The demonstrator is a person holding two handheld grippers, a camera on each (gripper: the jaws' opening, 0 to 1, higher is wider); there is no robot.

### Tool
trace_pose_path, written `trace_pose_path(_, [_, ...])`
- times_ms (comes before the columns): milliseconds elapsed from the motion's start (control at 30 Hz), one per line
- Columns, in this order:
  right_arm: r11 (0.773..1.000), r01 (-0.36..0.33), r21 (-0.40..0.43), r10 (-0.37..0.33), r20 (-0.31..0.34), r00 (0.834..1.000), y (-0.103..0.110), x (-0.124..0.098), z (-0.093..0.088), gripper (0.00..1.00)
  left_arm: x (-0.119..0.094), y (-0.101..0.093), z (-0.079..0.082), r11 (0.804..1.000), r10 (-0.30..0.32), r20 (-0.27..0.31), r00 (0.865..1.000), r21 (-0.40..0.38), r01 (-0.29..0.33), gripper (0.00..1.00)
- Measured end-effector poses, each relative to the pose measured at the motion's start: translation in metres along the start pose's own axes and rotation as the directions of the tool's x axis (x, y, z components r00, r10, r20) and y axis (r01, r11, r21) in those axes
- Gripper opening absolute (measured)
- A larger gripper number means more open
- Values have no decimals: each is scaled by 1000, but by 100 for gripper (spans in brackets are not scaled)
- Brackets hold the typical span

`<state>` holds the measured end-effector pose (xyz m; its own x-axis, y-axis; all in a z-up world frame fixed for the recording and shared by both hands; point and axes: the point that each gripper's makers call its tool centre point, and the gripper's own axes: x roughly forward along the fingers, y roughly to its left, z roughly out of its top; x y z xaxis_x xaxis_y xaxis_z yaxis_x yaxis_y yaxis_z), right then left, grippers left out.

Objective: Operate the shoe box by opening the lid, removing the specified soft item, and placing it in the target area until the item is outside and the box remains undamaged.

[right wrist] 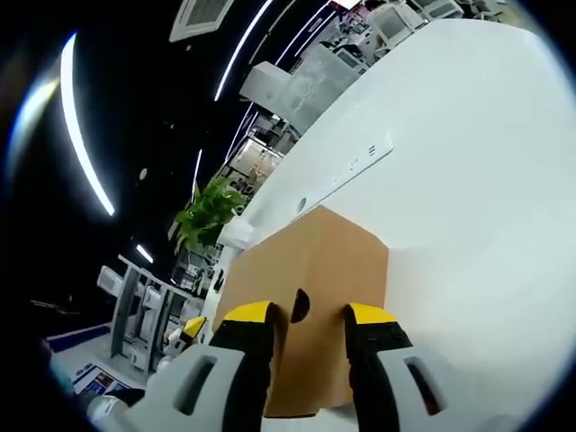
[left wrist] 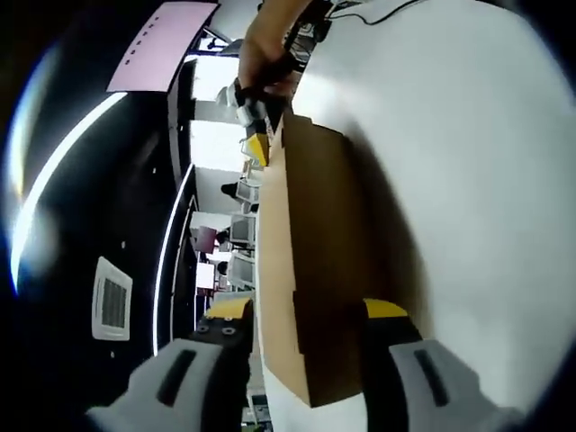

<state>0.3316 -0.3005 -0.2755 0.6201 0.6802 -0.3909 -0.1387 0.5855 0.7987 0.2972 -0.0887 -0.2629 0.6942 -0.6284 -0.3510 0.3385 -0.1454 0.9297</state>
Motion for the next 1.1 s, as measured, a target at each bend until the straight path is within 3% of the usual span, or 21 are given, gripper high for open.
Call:
trace_pose_path(467, [1000,-3,-7,3,-3,1000,-2,0,3,31,0,-5,1,998,12,-34,999,58,-10,41])
trace_pose_path(600, [1000,-4,-9,4,-7,1000,-2,0,2,31,-1,-11,2,996,-1,-27,1000,84,4,32])
trace_pose_path(1100, [1000,2,-10,-1,7,1000,1,-2,-2,31,-2,-12,2,996,19,-26,999,83,-17,32])
